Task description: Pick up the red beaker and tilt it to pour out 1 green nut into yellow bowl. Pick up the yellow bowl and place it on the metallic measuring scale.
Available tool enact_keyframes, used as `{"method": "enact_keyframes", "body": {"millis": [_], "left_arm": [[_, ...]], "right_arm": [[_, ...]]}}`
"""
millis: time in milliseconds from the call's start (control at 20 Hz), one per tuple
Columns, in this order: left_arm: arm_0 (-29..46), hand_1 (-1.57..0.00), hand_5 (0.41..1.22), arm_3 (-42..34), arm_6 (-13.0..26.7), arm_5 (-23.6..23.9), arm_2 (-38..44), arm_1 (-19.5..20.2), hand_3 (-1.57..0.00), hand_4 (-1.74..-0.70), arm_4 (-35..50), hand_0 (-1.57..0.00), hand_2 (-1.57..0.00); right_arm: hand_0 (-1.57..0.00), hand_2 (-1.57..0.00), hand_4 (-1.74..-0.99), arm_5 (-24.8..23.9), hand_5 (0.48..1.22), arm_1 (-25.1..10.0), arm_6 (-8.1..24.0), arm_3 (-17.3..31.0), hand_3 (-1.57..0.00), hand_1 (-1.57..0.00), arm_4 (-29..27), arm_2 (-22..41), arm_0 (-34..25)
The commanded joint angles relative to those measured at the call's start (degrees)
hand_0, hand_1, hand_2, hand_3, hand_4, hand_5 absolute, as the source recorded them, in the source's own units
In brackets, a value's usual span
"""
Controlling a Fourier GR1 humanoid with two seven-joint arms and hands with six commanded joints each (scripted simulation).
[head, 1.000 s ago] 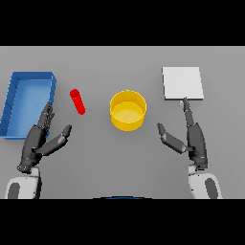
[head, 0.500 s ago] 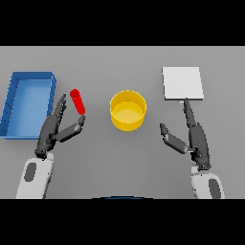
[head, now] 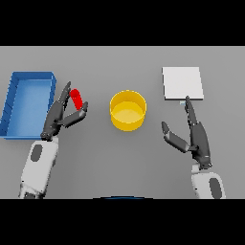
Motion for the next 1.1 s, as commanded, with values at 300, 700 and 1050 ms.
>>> {"method": "enact_keyframes", "body": {"millis": [300, 700, 1050], "left_arm": [[-6.28, 0.00, 0.683, 6.96, 0.59, 0.36, 1.18, 0.23, 0.00, -1.29, -0.59, 0.00, 0.00], [-10.06, -0.03, 0.724, 13.61, -4.26, 0.67, 3.70, -1.73, -0.03, -1.38, 1.50, 0.00, -0.07], [-12.72, -1.12, 1.078, 17.03, -6.09, 3.21, 3.86, -2.77, -0.97, -1.60, 0.05, -1.11, -1.14]], "right_arm": [[0.00, 0.00, -1.268, 0.28, 0.641, 0.30, -0.58, 0.08, 0.00, 0.00, -0.54, 0.00, -0.03], [0.00, 0.00, -1.259, -0.03, 0.642, -0.06, 0.55, -0.09, 0.00, 0.00, 0.42, 0.19, 0.39], [0.00, 0.00, -1.252, 0.27, 0.644, -0.49, -0.42, -0.67, 0.00, 0.00, 0.02, -0.08, 1.49]]}}
